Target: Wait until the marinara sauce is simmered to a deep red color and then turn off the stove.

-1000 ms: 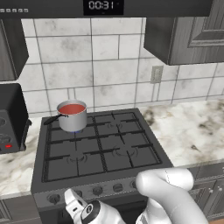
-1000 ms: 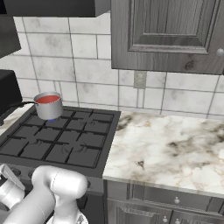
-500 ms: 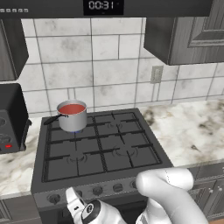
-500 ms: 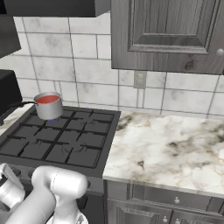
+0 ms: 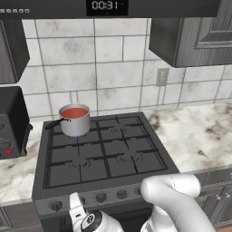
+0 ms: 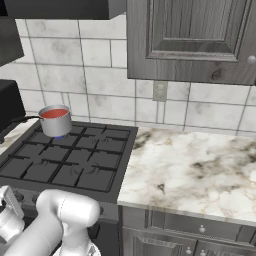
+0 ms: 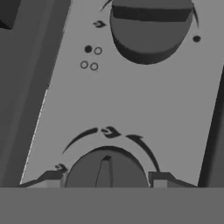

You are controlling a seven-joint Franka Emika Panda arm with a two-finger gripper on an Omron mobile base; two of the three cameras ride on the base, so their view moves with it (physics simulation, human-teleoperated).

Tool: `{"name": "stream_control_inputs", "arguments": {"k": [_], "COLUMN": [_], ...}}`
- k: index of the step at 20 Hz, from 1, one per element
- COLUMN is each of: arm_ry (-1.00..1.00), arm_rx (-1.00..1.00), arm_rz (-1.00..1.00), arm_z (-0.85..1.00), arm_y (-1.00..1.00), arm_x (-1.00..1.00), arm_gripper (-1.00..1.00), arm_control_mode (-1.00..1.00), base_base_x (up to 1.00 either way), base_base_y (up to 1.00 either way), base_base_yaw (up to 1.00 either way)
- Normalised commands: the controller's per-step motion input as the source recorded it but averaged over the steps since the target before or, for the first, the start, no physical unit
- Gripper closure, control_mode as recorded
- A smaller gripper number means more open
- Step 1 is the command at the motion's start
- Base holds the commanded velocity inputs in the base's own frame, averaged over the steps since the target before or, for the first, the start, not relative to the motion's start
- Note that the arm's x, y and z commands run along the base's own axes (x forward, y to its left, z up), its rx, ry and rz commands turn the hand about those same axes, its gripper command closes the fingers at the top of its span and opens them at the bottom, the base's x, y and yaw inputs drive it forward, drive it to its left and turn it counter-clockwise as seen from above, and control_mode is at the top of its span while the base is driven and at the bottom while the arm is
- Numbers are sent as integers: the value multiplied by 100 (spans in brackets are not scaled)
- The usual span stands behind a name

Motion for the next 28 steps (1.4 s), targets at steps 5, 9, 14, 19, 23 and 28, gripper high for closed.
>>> {"name": "stream_control_inputs", "arguments": {"k": [5,9,14,19,23,28], "arm_ry": [5,4,2,0,0,0], "arm_rx": [31,31,34,36,37,37], "arm_rz": [-17,-15,-12,-10,-10,-10], "arm_z": [-9,-6,-8,-11,-11,-8], "arm_y": [-12,-16,-23,-23,-24,-26], "arm_x": [0,0,0,0,0,0], "arm_gripper": [100,100,100,100,100,100], "arm_control_mode": [-100,-100,-100,-100,-100,-100], "base_base_x": [0,0,0,0,0,0], "base_base_y": [0,0,0,0,0,0], "base_base_yaw": [0,0,0,0,0,0]}}
